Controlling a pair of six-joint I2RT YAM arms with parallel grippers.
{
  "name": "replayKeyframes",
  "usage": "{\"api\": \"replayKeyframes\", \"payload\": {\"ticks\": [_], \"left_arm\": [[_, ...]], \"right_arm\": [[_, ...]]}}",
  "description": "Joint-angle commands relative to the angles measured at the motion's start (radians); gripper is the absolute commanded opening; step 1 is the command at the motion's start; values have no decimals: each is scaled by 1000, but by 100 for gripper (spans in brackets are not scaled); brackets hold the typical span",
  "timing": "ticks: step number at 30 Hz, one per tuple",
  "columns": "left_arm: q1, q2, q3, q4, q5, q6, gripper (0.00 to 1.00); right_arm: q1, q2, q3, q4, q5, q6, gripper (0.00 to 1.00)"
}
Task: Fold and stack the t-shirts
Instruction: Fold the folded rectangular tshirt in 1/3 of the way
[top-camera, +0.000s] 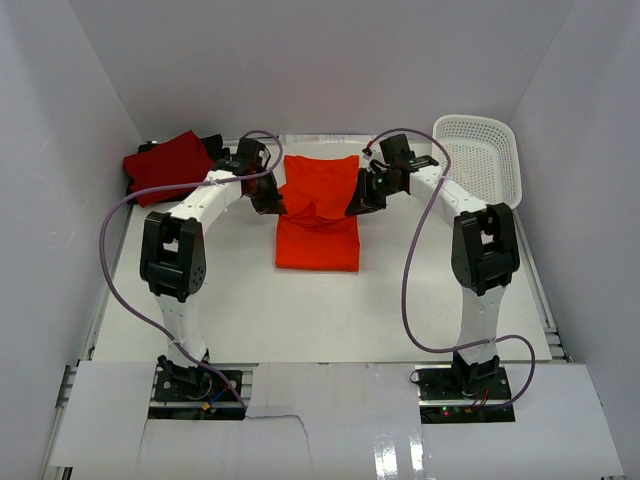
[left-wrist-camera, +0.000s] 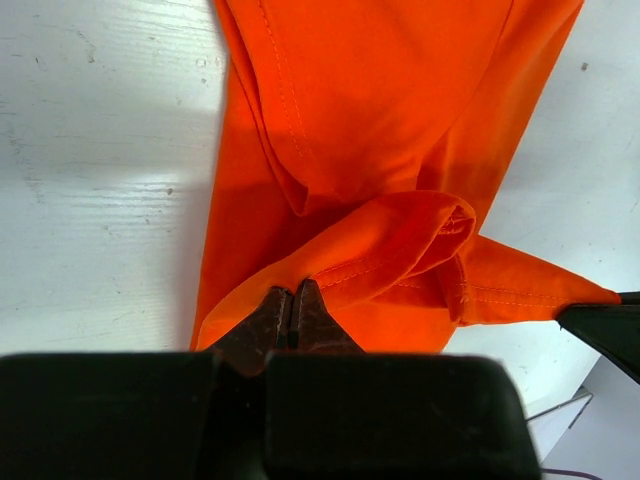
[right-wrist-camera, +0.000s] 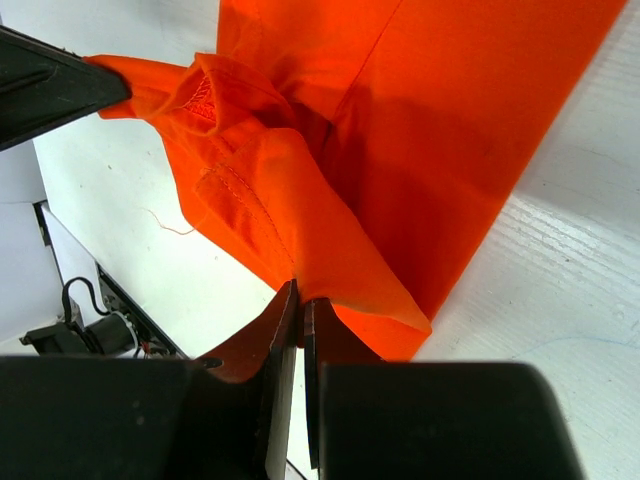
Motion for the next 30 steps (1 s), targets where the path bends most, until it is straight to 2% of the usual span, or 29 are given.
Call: {"api": "replayKeyframes", "payload": {"ticks": [1,22,25,28,29,30], "left_arm": [[4,-1,42,11,-17,18,0],[6,116,122,25,-13,43,0],[6,122,140,25,-17,43,2],[9,122,166,26,-20,34,6],[9,121,174,25,-20,31,8],[10,121,185,26,-28,29,16]], "right_arm": [[-10,18,54,-8,-15,-20,8],[-24,107,120,-2,3,-17,8],[-27,126,143,-2,3,-11,8],[-30,137,163,-2,8,-4,18],[-30,138,170,0,15,-1,29],[-31,140,176,1,22,1,33]]}}
